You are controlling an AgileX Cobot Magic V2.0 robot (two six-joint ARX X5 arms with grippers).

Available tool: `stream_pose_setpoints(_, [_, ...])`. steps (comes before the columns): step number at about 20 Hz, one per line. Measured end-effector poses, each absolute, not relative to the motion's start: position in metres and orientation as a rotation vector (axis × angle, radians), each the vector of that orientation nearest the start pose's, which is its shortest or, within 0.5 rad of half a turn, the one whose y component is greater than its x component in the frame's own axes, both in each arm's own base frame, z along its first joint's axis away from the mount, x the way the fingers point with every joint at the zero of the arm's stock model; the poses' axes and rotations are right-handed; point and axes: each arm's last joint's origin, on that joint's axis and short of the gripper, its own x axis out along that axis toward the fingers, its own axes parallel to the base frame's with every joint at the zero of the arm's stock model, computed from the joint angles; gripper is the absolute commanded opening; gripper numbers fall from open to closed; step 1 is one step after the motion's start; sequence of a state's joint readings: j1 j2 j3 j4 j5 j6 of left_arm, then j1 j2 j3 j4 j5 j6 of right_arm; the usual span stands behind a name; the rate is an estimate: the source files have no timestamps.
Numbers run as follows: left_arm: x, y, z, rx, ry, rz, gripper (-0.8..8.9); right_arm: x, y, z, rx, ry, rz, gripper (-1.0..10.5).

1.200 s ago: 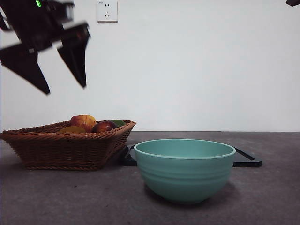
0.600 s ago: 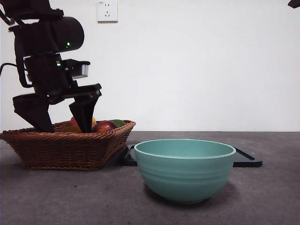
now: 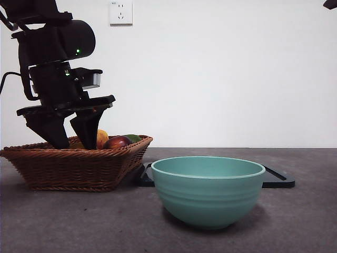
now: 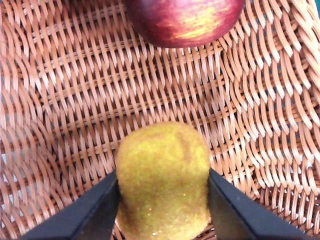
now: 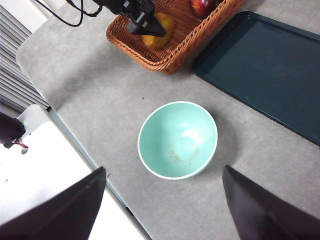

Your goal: Pick up the wifruite, put it on the bowl, pick up the plate, put it on desk

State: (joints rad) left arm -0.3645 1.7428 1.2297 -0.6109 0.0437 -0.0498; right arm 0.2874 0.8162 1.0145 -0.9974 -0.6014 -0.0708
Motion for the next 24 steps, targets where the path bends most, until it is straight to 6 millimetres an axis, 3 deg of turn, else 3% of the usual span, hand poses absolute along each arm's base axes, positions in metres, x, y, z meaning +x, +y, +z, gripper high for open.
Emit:
stream_pose_setpoints(3, [0.324,-0.125,0.214,0.135,1.115,-0.337,2.12,0.122,0.053,0.338,0.065,0.776,0.868,3.7])
stream_pose_setpoints(7, [0.306,-0.123,0.254,0.12,0.998,-0.366,2.13,0.122,0.053,0.338,0.064,0.77,0.869,3.7])
stream_pose_setpoints(11, [0.278,-0.125,0.289,0.118,0.916,-0.421,2.14,0.122,0.053,0.338,0.064,0.768,0.869,3.7])
stream_pose_setpoints(16, [0.23,-0.137,0.33,0.09,0.817,-0.64,2.14,0.122,0.053,0.338,0.064,0.768,0.869,3.7])
stream_pose_setpoints(19, [0.212,-0.151,0.336,0.109,0.806,-0.74,2.14,0.122,0.053,0.338,0.064,0.768,0.869,3.7])
stream_pose_setpoints(24, [0.197,-0.189,0.326,0.176,0.825,-0.877,2.14,0.122,0.053,0.338,0.064,0.768,0.868,3.7])
